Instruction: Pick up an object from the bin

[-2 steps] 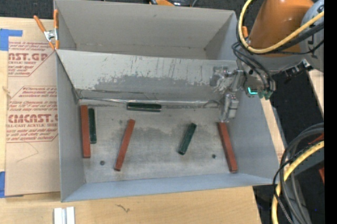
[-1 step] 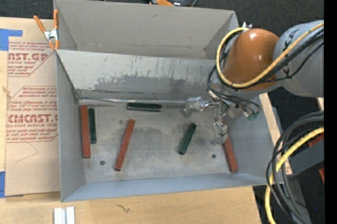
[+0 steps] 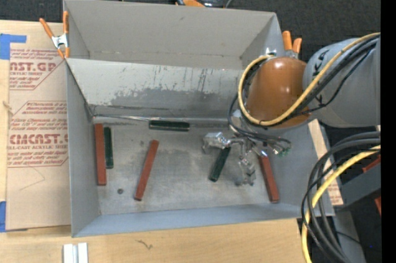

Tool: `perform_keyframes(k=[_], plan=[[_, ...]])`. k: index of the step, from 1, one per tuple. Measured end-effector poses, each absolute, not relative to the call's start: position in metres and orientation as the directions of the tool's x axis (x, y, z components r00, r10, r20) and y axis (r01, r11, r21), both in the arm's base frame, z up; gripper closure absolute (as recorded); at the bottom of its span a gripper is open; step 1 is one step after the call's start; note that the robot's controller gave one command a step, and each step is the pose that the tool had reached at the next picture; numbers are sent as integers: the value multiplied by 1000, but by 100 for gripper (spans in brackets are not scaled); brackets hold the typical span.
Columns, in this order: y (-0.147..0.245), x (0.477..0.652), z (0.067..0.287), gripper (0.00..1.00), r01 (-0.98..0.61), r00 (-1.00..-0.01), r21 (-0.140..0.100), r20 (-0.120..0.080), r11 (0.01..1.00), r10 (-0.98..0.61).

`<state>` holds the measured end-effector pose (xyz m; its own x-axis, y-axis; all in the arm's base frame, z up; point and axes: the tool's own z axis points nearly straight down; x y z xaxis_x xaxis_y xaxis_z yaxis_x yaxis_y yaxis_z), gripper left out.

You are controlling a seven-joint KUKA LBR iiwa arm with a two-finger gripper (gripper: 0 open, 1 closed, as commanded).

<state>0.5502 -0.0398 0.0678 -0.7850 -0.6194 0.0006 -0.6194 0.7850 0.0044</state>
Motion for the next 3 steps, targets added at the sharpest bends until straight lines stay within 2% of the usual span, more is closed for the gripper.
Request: perform_keyframes(k=[1,2,3], plan=[[-41,552,70,100,-618,-786,1,-1,786,-618],[-24,557,199,100,-635,-773,-6,-9,773,-635],[12,563,271,100,-854,-520,-5,-6,520,-854]])
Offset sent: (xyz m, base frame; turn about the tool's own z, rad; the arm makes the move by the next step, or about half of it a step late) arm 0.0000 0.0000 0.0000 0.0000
